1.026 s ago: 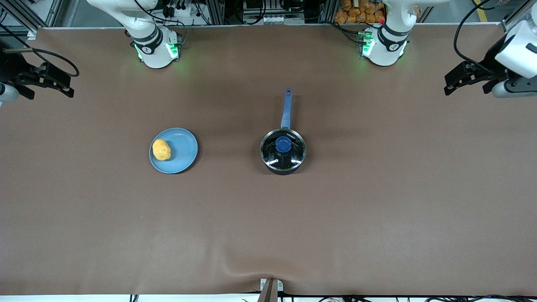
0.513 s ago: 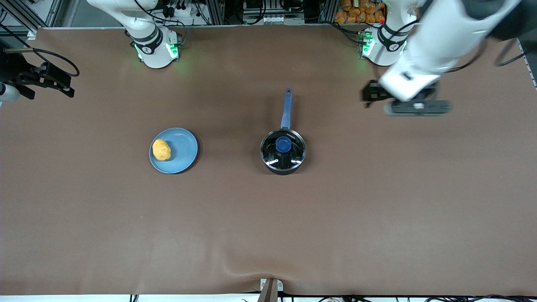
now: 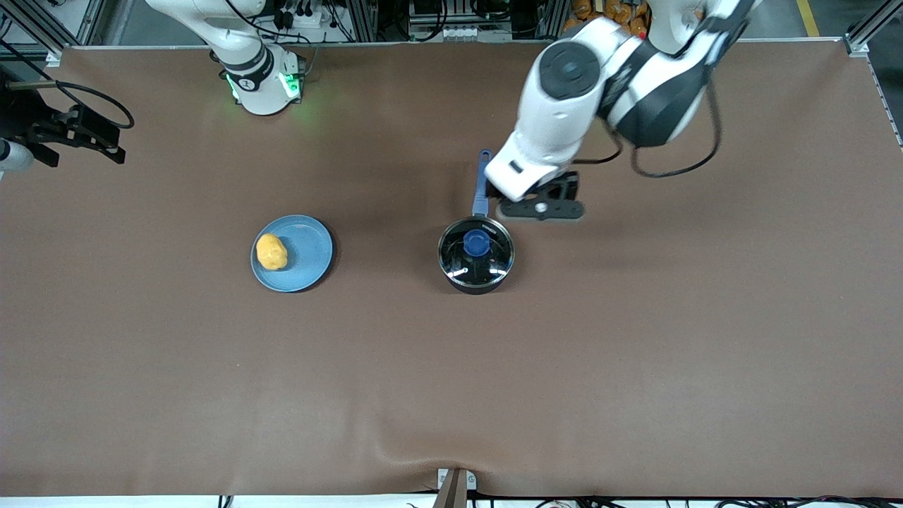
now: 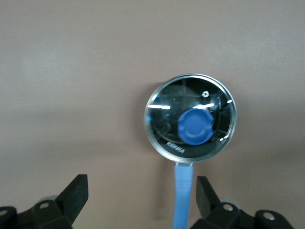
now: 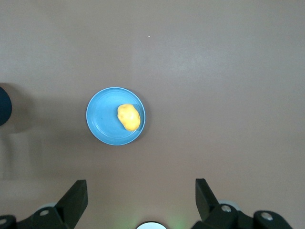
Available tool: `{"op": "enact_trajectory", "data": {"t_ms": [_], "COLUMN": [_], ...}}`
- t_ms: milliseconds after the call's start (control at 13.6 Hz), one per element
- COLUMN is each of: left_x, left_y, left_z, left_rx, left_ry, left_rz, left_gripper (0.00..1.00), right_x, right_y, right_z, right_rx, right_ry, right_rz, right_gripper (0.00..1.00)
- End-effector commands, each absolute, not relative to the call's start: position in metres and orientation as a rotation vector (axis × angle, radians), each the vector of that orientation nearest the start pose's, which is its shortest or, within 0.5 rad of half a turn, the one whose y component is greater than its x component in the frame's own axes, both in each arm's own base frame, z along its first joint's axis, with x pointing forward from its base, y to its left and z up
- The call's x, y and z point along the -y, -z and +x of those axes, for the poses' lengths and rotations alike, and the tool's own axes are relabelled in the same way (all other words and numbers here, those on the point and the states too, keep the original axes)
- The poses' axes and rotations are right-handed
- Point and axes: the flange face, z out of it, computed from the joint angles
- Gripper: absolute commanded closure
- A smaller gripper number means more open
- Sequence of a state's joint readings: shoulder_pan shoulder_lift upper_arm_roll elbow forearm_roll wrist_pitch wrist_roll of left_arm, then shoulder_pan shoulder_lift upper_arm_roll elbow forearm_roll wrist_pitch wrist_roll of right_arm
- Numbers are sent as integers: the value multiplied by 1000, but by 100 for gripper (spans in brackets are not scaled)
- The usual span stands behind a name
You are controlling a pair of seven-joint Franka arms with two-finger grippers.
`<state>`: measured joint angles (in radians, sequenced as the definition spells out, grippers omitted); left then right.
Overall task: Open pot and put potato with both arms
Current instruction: 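Reach the left gripper down to the blue knob of the glass lid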
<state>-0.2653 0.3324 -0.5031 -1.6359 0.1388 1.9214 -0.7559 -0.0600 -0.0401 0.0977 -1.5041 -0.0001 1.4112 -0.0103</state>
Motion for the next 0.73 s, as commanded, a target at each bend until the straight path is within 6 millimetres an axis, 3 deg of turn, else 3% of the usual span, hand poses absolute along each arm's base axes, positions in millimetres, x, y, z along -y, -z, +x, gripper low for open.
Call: {"op": "enact_trajectory", "data": {"t_ms": [0, 293, 440, 660], "left_x": [442, 466, 467, 478], "left_y": [-410, -361, -339, -321], "left_z": [503, 500, 503, 507], "left_rx": [-18, 1, 2, -4], "left_ry": [-18, -14, -14, -50], "left_rz": [-3186, -3189, -3175, -3183], "left_gripper": [0, 0, 0, 0], "right_x": [-20, -20, -20, -20], "right_y": [-666, -666, -666, -666], "right_z": [526, 526, 526, 526], "right_rx": [90, 90, 90, 90], "right_ry": [-87, -90, -90, -87], "right_rz": [-3149, -3149, -3149, -3149], "right_gripper": [0, 0, 0, 0]}}
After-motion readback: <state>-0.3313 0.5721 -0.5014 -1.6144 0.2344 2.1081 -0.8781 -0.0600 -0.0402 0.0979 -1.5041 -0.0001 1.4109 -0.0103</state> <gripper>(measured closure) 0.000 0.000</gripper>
